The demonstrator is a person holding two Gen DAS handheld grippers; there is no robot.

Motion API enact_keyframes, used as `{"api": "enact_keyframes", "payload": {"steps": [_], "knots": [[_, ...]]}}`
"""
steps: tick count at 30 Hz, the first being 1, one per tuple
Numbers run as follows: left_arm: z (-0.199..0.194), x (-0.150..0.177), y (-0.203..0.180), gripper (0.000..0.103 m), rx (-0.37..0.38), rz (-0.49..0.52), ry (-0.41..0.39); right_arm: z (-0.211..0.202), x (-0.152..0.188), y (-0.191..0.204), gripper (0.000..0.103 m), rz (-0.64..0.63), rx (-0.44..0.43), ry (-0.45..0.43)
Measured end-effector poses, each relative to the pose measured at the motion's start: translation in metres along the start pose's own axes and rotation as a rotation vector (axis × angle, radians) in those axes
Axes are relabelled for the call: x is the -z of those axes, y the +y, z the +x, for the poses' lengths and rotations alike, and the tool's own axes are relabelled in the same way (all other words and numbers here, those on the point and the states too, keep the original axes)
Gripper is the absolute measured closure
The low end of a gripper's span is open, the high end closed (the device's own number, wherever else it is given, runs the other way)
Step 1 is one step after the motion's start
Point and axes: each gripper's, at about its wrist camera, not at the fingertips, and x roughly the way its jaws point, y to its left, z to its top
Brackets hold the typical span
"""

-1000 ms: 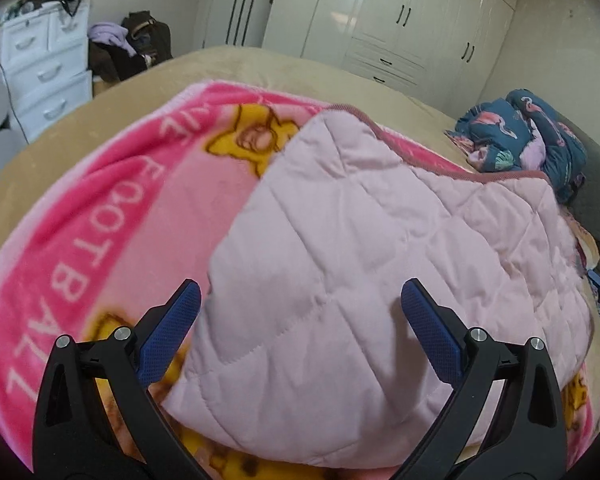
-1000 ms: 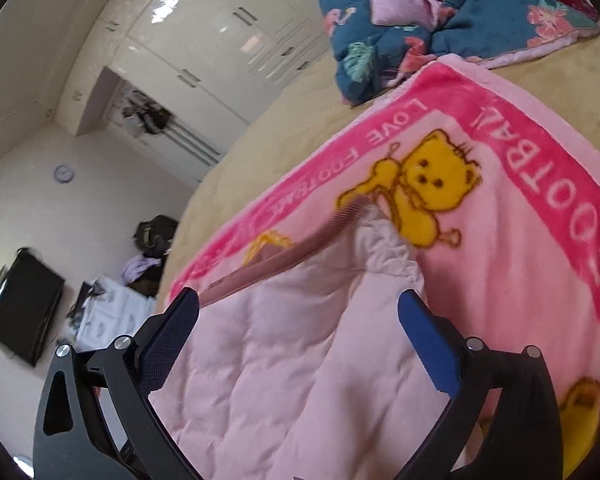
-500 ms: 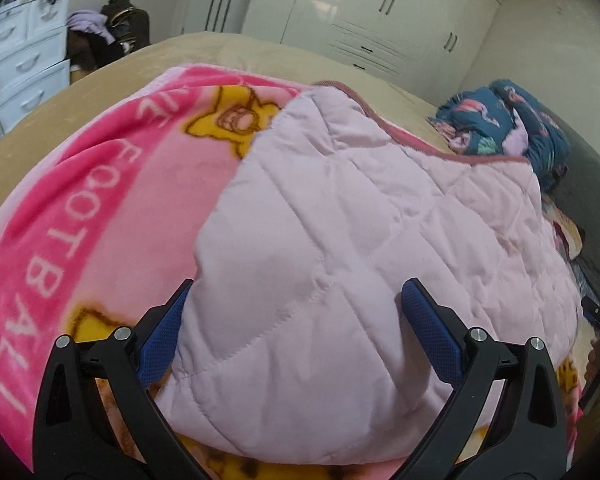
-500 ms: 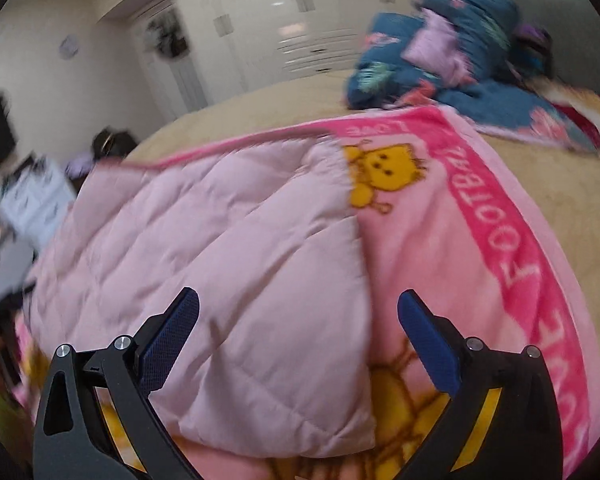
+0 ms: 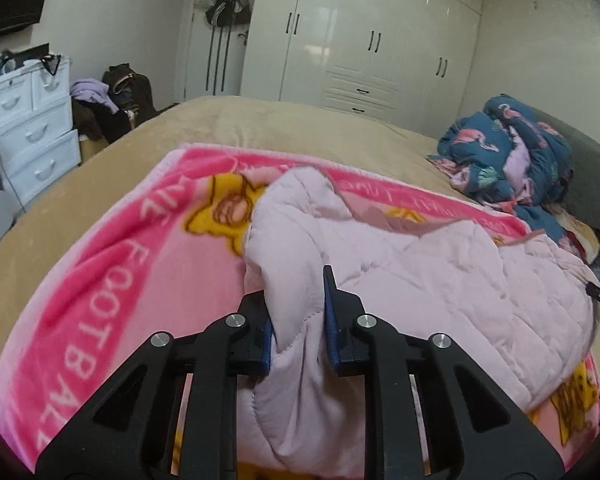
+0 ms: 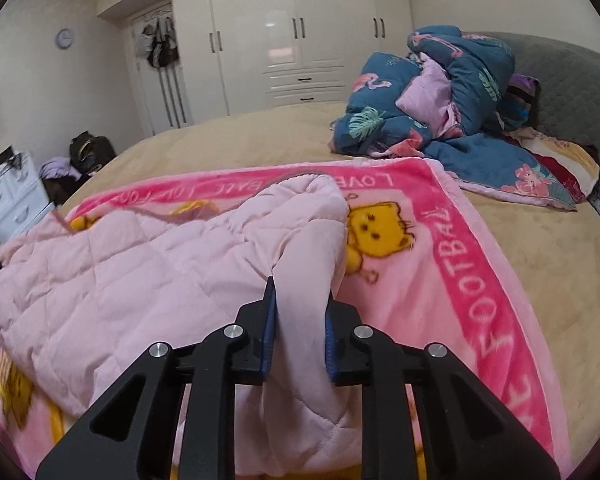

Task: Fold large clothes
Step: 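Grasp the folded jacket edge with the left gripper while the right grasps it too, then pull the held folded edge over the jacket with both grippers, release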

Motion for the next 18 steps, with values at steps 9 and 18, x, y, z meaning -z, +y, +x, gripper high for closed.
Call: {"api": "enact_keyframes", "payload": {"steps": [9, 18], "knots": [[0.079, -0.008, -0.002, 0.090, -0.109, 0.039, 0.133, 0.079, 0.004, -0.013, 0.086, 0.091, 0.069, 0.149], [0.111, 0.008, 0.013, 0.086, -0.117, -0.020, 0.191, 0.114, 0.011, -0.005, 0.086, 0.061, 0.103, 0.192]]}}
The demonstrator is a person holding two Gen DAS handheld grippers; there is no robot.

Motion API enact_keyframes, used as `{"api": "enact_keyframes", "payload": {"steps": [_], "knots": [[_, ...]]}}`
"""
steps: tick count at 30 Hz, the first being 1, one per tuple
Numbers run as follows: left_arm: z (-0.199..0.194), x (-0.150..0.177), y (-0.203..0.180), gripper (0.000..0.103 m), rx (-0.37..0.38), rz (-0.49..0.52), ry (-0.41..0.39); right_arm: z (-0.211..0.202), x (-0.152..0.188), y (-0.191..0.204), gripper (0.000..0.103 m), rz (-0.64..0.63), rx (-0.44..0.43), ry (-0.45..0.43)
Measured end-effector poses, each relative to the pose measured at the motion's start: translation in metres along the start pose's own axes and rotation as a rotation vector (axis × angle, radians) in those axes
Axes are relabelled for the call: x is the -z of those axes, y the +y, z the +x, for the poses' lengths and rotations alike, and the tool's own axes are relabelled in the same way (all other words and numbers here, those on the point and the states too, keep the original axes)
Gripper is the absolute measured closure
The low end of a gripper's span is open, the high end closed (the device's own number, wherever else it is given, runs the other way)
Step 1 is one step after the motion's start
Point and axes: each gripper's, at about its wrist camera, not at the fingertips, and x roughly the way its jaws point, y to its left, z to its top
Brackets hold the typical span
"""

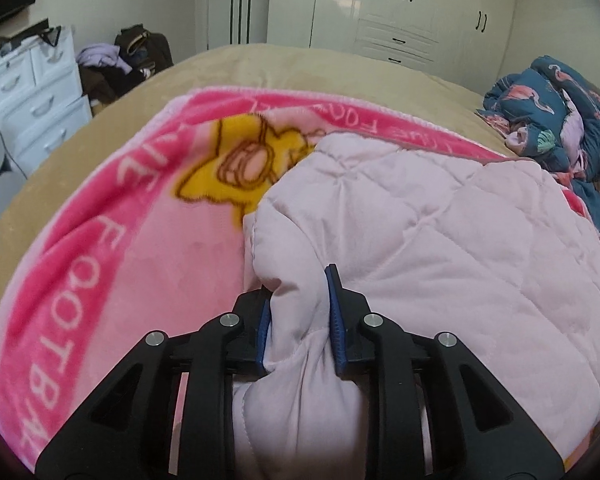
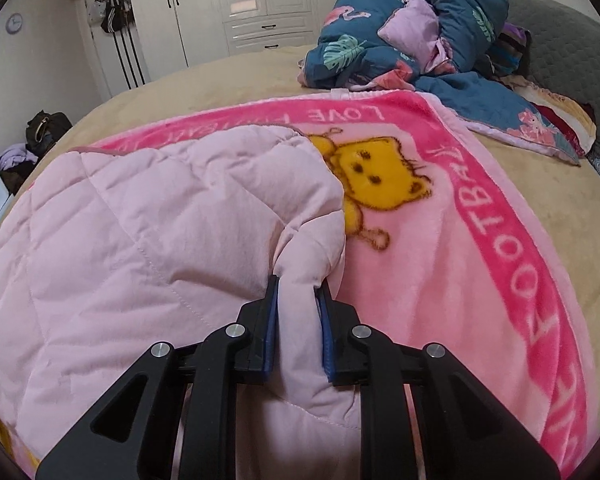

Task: Fold large clothes

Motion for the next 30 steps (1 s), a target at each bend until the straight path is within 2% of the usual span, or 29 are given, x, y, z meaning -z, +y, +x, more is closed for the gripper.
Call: {"api": "enact_keyframes", "payload": {"steps": [8, 13, 14, 16, 19, 21, 22, 23, 25, 27, 29, 30], "knots": [[-0.007, 0.002, -0.002, 0.083, -0.007, 0.000, 0.012, 0.006, 0.003, 0.001, 0.085, -0.004, 0.015, 0.001], [-0.016, 0.006, -0.006, 0.074, -0.054, 0.047, 0.011, 0.002, 0.009, 0.002, 0.083, -0.017, 0.031, -0.010], [-0.019, 0.007, -0.006, 0.072, -0.059, 0.048, 0.011, 0.002, 0.010, 0.002, 0.080, -0.018, 0.036, -0.010], [-0.028, 0.008, -0.007, 0.059, -0.078, 0.052, 0.006, 0.001, 0.011, 0.000, 0.080, -0.005, 0.032, -0.008], [-0.039, 0.012, -0.004, 0.046, -0.078, 0.041, -0.001, -0.003, 0.014, -0.006, 0.075, 0.007, 0.029, -0.001], [-0.044, 0.014, -0.003, 0.041, -0.076, 0.032, 0.000, -0.007, 0.016, -0.008, 0.070, 0.002, 0.035, 0.000], [-0.048, 0.016, -0.002, 0.038, -0.073, 0.026, -0.003, -0.010, 0.017, -0.010, 0.060, -0.001, 0.051, 0.001], [-0.051, 0.017, -0.002, 0.037, -0.073, 0.021, -0.003, -0.013, 0.019, -0.013, 0.054, 0.005, 0.063, 0.002], [-0.058, 0.019, -0.001, 0.026, -0.071, 0.013, -0.008, -0.018, 0.023, -0.024, 0.037, 0.047, 0.050, 0.005], [-0.067, 0.023, -0.001, 0.020, -0.062, 0.004, -0.011, -0.025, 0.028, -0.036, 0.029, 0.082, 0.025, 0.011], [-0.077, 0.027, -0.001, 0.015, -0.051, -0.005, -0.022, -0.037, 0.033, -0.042, 0.015, 0.081, 0.030, 0.000], [-0.081, 0.028, -0.002, 0.012, -0.049, -0.010, -0.025, -0.042, 0.035, -0.042, 0.013, 0.077, 0.032, -0.006]]}}
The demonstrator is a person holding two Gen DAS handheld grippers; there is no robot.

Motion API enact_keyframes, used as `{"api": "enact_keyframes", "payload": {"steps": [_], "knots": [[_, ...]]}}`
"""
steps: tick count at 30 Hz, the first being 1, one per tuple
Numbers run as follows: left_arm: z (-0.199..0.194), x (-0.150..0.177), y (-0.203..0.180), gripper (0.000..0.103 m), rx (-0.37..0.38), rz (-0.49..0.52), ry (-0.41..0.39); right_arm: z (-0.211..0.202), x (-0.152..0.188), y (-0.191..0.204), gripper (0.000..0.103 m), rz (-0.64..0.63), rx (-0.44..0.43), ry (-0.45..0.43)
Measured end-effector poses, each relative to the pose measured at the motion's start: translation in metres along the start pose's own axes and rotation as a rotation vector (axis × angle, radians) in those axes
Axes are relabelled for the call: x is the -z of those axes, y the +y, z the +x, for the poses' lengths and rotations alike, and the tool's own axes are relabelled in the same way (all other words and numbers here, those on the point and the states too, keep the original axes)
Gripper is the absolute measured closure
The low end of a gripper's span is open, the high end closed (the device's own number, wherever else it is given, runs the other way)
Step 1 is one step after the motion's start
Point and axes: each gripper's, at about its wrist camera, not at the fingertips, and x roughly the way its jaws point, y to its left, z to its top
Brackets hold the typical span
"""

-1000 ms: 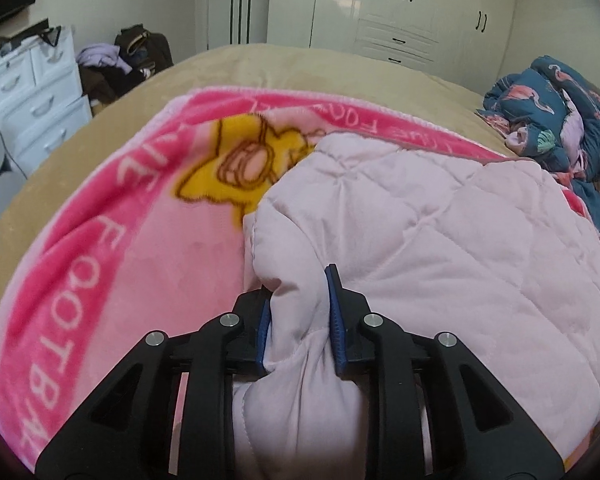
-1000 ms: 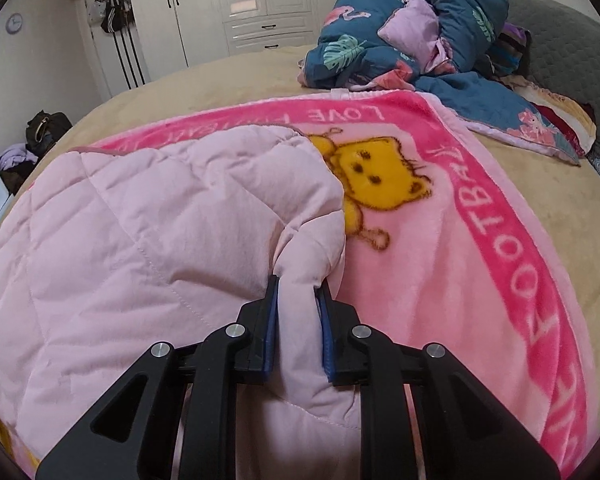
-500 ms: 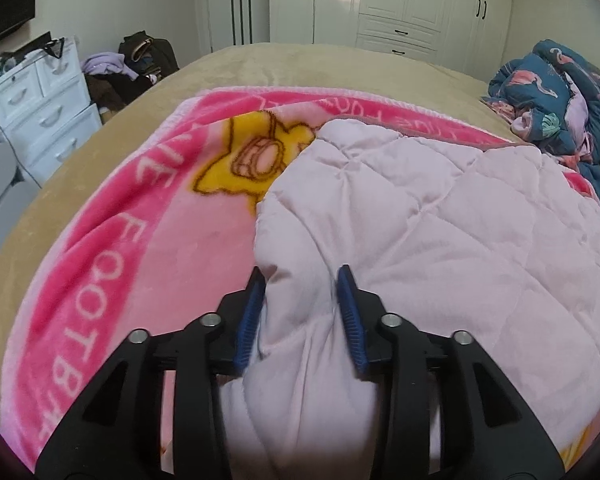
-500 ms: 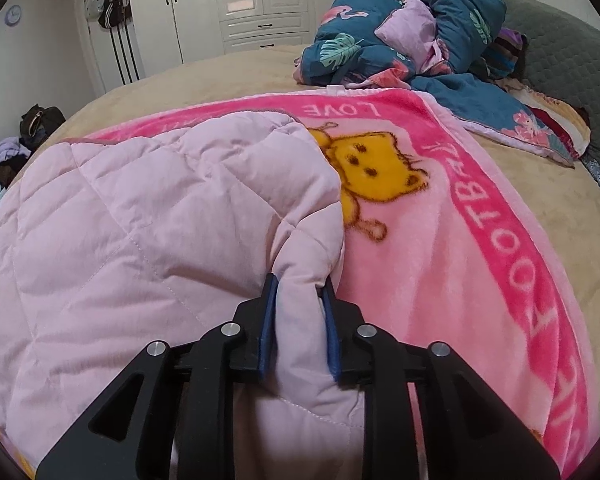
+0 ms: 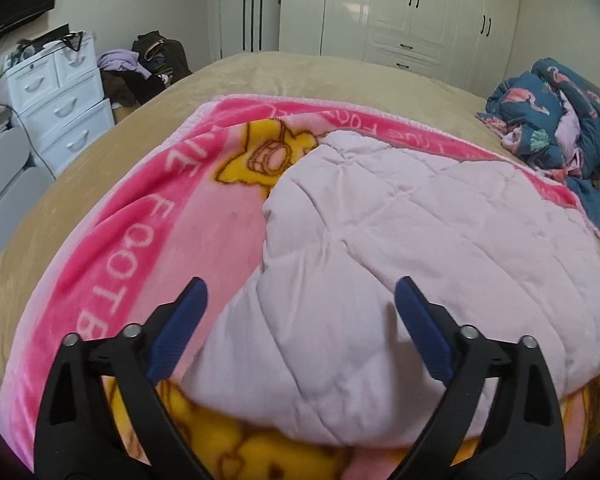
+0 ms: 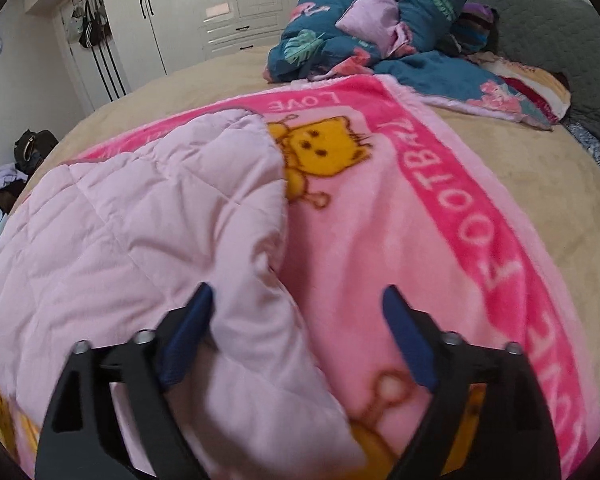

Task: Fold large clothes

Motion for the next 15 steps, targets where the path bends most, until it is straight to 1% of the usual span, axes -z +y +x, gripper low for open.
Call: {"api": "enact_keyframes", "payload": {"steps": [2, 4, 6, 15], "knots": [[-0.010, 0.004, 0.000, 0.009, 0.014, -0.020, -0.008, -0.016, 0.005, -0.003, 0.010, -0.016, -0.002, -0.019], [-0.020, 0.008, -0.001, 0.009, 0.035, -0.038, -0.012, -0.033, 0.010, -0.003, 0.008, -0.040, 0.008, -0.054], [-0.029, 0.011, -0.002, 0.009, 0.051, -0.057, -0.020, -0.049, 0.014, -0.004, 0.005, -0.048, -0.003, -0.088], [-0.079, 0.022, -0.016, 0.009, 0.078, -0.065, -0.076, -0.131, 0.023, 0.012, 0.004, -0.092, -0.137, -0.233]]}}
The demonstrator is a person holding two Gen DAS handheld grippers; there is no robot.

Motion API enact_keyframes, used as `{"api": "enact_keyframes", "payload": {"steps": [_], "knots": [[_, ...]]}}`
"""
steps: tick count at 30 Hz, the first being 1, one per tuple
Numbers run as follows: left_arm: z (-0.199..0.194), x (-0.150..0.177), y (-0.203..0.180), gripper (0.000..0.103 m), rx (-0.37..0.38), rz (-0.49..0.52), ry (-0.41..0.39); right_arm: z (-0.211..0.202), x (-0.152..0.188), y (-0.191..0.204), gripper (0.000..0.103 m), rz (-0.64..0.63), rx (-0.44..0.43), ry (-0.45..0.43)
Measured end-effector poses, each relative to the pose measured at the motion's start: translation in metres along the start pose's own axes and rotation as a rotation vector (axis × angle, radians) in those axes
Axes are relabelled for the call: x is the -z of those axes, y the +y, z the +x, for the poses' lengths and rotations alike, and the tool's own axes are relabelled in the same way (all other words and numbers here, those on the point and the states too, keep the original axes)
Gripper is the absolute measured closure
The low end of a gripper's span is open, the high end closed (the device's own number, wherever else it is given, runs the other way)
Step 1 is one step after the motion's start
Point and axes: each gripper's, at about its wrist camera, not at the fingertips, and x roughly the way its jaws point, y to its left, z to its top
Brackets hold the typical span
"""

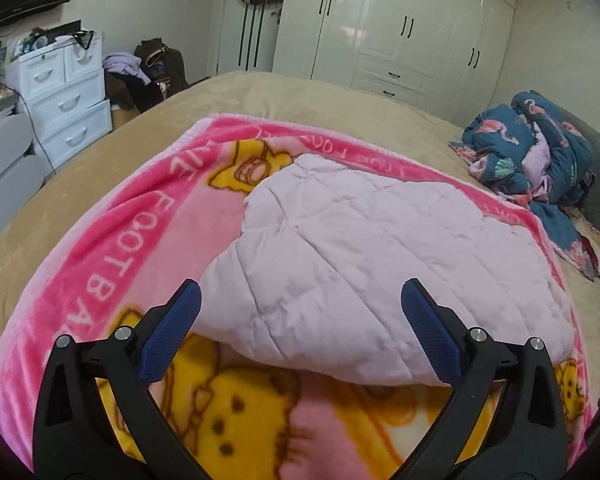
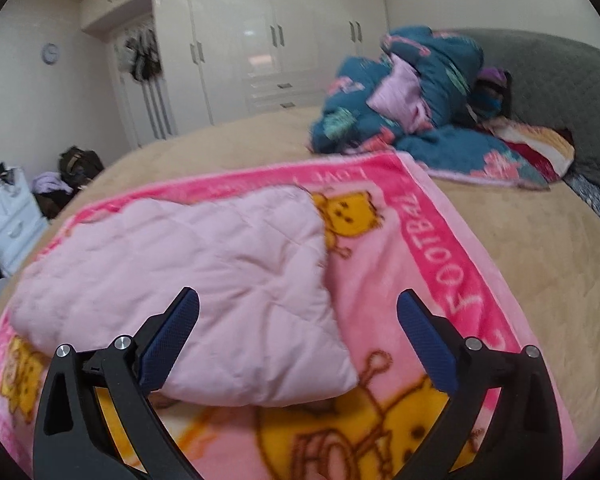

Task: Fold large clothes

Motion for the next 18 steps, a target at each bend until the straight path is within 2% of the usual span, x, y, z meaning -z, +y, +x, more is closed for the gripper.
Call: {"api": "enact_keyframes", "payload": {"steps": [3, 10, 14, 18], "knots": [[-0.016, 0.005, -0.004, 0.009, 0.013, -0.008, -0.013, -0.018, -0.003, 0.008, 0.004, -0.017, -0.033, -0.032], [-0.039, 0.021, -0.009, 0.009, 0.010, 0.021, -0.014, -0.068, 0.003, 0.029, 0.004, -0.071, -0.048, -0.139], [-0.047, 0.033, -0.011, 0.009, 0.002, 0.042, -0.011, -0.079, 0.010, 0.028, 0.004, -0.067, -0.059, -0.148], [-0.052, 0.044, -0.011, 0.009, -0.003, 0.054, -0.006, -0.088, 0.025, 0.032, 0.004, -0.099, -0.029, -0.163]]}}
